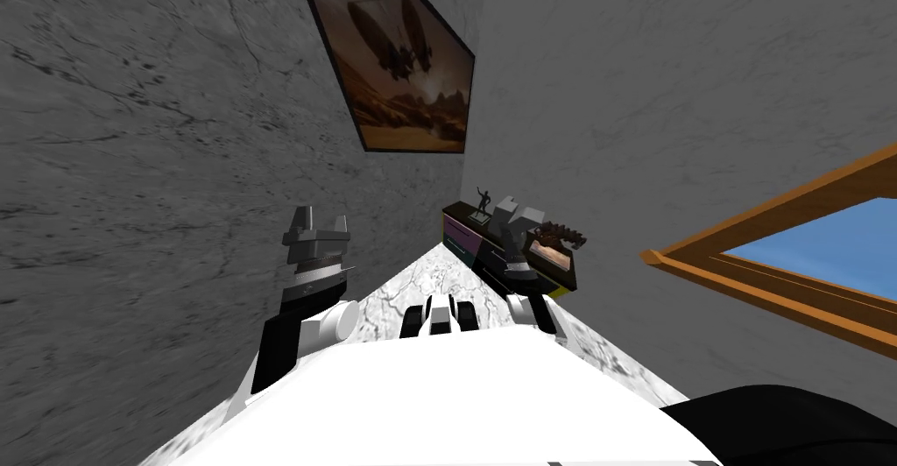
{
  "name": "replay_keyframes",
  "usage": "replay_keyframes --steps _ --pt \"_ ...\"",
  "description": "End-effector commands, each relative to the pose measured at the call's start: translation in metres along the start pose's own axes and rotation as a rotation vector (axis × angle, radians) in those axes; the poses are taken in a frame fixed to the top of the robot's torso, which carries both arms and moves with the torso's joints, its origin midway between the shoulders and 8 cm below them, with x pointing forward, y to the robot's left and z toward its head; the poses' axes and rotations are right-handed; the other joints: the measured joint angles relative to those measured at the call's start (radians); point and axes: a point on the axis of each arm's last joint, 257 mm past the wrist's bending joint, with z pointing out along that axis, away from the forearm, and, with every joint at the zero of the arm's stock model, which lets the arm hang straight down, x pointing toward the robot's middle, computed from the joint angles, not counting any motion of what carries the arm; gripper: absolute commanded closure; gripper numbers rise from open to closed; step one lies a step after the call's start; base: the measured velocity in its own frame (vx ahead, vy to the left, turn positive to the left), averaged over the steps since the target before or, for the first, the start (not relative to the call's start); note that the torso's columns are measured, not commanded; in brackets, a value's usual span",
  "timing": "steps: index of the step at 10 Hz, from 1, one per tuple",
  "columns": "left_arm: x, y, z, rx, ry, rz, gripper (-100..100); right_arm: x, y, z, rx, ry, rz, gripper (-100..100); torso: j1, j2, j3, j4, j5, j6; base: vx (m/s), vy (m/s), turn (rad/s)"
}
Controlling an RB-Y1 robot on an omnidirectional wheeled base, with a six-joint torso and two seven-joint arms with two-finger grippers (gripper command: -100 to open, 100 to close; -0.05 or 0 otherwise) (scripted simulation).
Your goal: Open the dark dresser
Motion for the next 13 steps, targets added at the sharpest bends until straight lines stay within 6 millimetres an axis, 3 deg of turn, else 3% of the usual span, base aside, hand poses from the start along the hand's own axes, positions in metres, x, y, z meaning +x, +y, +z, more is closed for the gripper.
replay_keyframes --steps 1,6,7,8,9,10,11,12,13 --pt "0.0 0.0 0.0 0.0 0.0 0.0 0 0.017 -0.014 0.0 0.014 0.049 -0.087 -100 0.001 0.002 0.001 0.0 0.0 0.0 0.042 -0.02 0.036" --pt "0.0 0.0 0.0 0.0 0.0 0.0 0 0.055 -0.036 -0.001 0.032 0.142 -0.242 -100 0.001 0.001 0.001 0.0 0.0 0.0 0.047 -0.027 0.047" --pt "0.0 0.0 0.0 0.0 0.0 0.0 0 0.055 -0.036 -0.001 0.031 0.142 -0.254 -100 0.0 0.001 0.001 0.0 0.0 0.0 0.033 -0.023 0.033" --pt "0.0 0.0 0.0 0.0 0.0 0.0 0 0.069 -0.044 -0.002 0.034 0.176 -0.304 -100 0.001 0.001 0.001 0.0 0.0 0.0 0.048 -0.034 0.054" --pt "0.0 0.0 0.0 0.0 0.0 0.0 0 0.069 -0.044 -0.002 0.034 0.176 -0.314 -100 0.0 0.0 0.0 0.0 0.0 0.0 0.046 -0.031 0.032" --pt "0.0 0.0 0.0 0.0 0.0 0.0 0 0.083 -0.052 -0.004 0.036 0.212 -0.365 -100 0.0 0.0 0.0 0.0 0.0 0.0 0.05 -0.029 0.06" --pt "0.0 0.0 0.0 0.0 0.0 0.0 0 0.083 -0.052 -0.004 0.035 0.212 -0.376 -100 0.0 0.0 0.0 0.0 0.0 0.0 0.043 -0.023 0.034" --pt "0.0 0.0 0.0 0.0 0.0 0.0 0 0.098 -0.06 -0.006 0.035 0.249 -0.425 -100 0.001 0.001 0.0 0.0 0.0 0.0 0.05 -0.026 0.056" --pt "0.0 0.0 0.0 0.0 0.0 0.0 0 0.098 -0.06 -0.006 0.033 0.25 -0.441 -100 0.001 0.0 0.0 0.0 0.0 0.0 0.041 -0.024 0.034"
